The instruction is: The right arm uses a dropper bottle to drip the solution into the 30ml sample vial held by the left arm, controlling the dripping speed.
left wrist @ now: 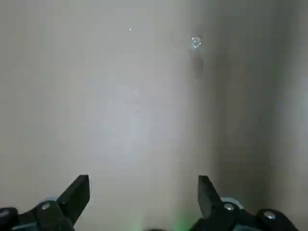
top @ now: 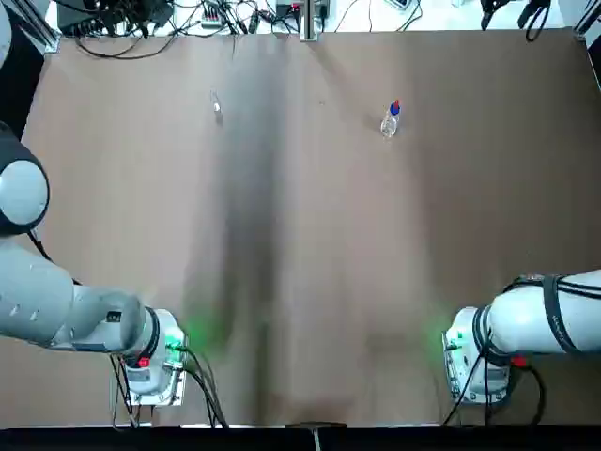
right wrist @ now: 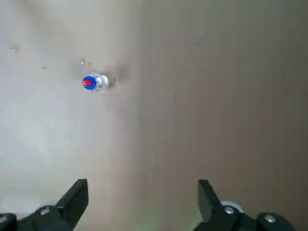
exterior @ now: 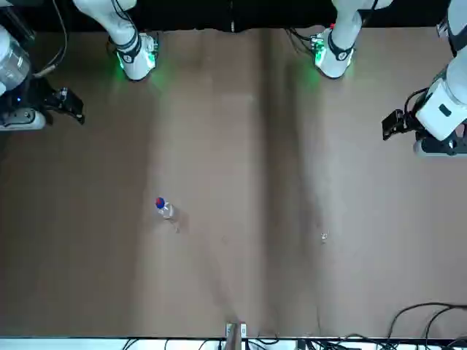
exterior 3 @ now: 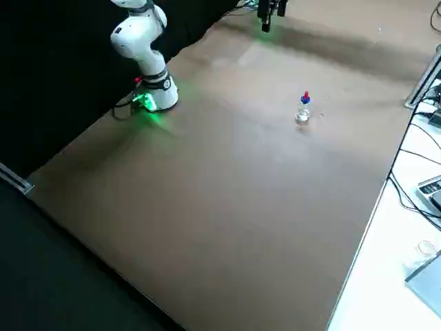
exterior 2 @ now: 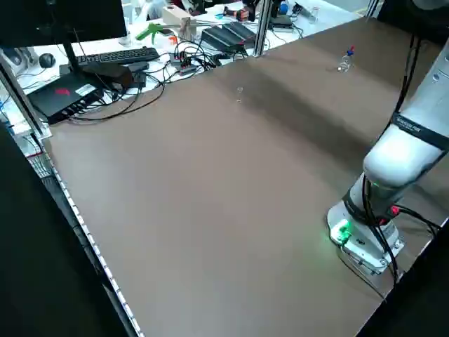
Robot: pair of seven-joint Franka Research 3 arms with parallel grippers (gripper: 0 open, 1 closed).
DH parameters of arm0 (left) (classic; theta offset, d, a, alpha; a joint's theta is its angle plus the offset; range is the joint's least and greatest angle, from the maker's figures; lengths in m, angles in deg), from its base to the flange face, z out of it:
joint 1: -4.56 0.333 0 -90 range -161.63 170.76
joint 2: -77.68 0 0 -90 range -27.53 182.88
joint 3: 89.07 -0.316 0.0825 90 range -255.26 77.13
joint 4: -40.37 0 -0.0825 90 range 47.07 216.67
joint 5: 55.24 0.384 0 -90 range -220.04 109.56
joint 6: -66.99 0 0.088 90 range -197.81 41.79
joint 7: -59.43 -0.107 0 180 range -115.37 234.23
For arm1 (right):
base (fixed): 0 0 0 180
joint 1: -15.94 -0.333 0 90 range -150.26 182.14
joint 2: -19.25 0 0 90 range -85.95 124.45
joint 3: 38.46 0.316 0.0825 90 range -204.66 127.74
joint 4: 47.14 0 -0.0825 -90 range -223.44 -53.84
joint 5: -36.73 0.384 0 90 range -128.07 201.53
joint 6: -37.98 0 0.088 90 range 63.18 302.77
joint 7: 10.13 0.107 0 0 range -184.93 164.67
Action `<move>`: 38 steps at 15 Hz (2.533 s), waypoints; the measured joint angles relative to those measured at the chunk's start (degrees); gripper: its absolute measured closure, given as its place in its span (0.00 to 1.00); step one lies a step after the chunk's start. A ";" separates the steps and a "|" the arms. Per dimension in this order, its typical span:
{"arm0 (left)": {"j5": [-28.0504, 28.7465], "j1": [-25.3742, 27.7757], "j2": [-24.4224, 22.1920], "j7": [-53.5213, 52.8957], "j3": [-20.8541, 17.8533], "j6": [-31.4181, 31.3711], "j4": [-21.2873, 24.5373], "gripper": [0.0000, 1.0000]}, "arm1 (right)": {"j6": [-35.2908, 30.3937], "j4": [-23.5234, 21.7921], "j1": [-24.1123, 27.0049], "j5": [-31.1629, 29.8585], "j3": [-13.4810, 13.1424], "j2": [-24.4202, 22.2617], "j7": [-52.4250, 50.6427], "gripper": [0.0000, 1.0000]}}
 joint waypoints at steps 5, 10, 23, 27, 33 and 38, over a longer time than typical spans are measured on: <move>-0.26 -0.30 0.08 0.00 0.03 -0.22 -0.05 0.01 | -0.15 -0.01 1.47 0.00 -0.22 0.00 -0.01 0.00; -0.36 -0.30 3.13 -3.50 0.12 -3.83 0.09 0.01 | 0.25 -0.09 -0.59 1.15 0.59 0.15 0.03 0.00; -8.53 8.99 15.08 -42.47 -0.33 -15.90 0.05 0.00 | 25.96 -1.29 -8.80 5.67 1.03 23.27 4.68 0.17; -9.50 9.71 17.75 -48.52 -0.37 -21.05 0.04 0.00 | 35.43 -6.12 -9.04 6.04 1.01 24.92 5.21 0.21; -9.53 11.04 24.33 -58.80 -0.35 -29.14 0.07 0.00 | 38.80 -9.19 -11.16 6.07 1.02 25.94 7.27 0.36; -9.53 10.96 29.13 -59.89 -0.09 -30.98 -0.03 0.00 | 39.42 -9.55 -11.22 6.05 0.83 26.94 7.37 0.48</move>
